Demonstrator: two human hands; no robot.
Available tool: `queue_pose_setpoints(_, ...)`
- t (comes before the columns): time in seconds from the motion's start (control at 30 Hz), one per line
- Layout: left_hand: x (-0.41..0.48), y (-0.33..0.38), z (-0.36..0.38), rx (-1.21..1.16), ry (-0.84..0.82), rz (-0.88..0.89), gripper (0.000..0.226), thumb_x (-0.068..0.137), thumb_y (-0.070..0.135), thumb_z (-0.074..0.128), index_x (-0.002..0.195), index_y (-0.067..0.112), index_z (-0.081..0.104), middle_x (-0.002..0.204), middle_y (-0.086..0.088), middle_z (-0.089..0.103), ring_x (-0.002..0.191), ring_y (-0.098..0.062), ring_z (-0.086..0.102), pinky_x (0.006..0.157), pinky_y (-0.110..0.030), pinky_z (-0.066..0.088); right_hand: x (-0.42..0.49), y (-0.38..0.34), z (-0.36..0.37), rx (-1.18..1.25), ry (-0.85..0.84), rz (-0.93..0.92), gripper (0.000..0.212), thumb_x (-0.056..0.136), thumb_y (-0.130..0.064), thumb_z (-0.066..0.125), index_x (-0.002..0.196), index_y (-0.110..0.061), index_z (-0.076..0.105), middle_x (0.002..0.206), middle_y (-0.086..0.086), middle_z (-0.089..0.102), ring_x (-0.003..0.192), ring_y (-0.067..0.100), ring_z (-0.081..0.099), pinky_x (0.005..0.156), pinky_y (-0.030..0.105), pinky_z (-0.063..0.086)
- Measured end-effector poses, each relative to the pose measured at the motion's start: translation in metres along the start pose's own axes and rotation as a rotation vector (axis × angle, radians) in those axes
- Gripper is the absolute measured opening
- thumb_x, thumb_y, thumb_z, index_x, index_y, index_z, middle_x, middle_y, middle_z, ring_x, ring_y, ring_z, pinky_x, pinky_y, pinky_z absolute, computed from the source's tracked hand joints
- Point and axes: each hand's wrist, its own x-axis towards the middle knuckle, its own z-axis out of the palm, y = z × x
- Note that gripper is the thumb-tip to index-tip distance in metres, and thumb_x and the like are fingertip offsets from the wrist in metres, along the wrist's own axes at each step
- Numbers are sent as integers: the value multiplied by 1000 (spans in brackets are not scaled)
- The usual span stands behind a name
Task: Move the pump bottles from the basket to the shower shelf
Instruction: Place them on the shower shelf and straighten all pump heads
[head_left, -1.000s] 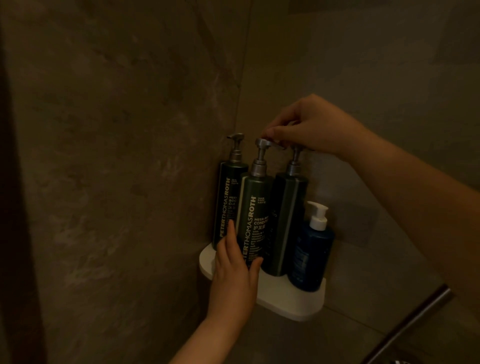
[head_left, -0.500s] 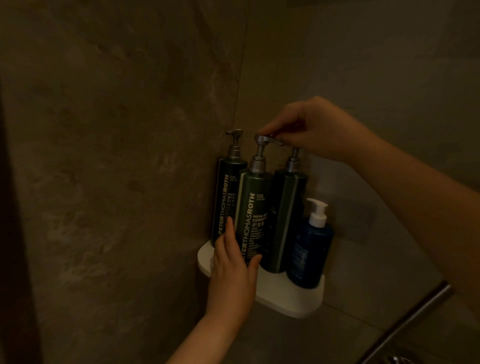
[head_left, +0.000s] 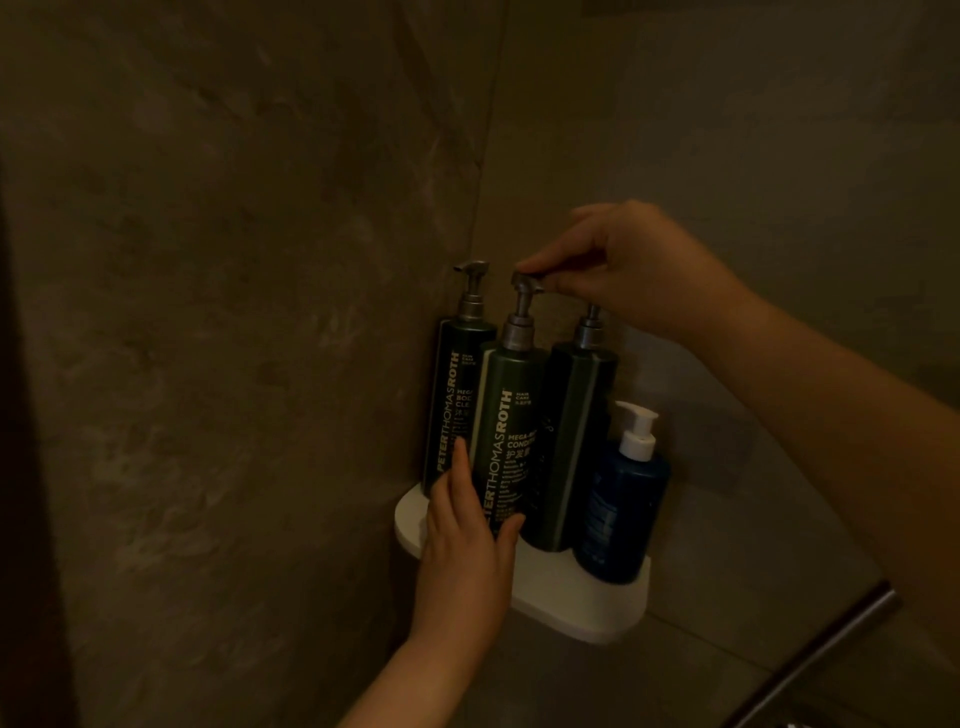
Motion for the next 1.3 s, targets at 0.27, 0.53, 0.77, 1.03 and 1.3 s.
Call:
queue_pose_setpoints(0.27,0,0,1,-9,-1,-11,89,91,34,54,130,46,-25,149,-2,18,135,-14,23,103,-21,20,0,0,2,-20,34,-3,21,81,-13,70,102,-16,74,78,-19,52,74,-2,55,73,11,44)
queue_pose_setpoints(0.53,-1,1,0,-1,7,-1,88,90,33,55,132,45,-22,148,-2,20,135,-15,24,104,-22,19,-3,-2,3,-40,54,-13,21,82,-13,70,102,-18,74,76,-20,51,73,-1,53,76,21,47)
queue_pose_setpoints(0.77,-2,-2,-1,-60,-11,1,88,91,35,52,129,53,-25,153,5,10,137,-11,16,107,-23,14,-5,-3,5,-24,74,-1,19,82,-14,70,101,-18,74,76,-20,51,76,2,56,80,25,49)
queue_pose_setpoints(1.03,-17,-7,-3,52,43,72,81,92,27,53,135,47,-13,140,19,9,127,5,9,107,-19,11,-6,-3,5,-28,70,5,21,82,-14,69,103,-18,73,81,-11,57,80,6,58,82,28,50)
queue_pose_setpoints(1.3,-15,-7,0,99,55,64,81,91,23,56,137,43,-8,145,2,16,126,-1,13,107,-24,14,-4,0,6,-16,86,35,19,81,-12,70,96,-23,74,81,-17,59,83,5,62,82,27,52)
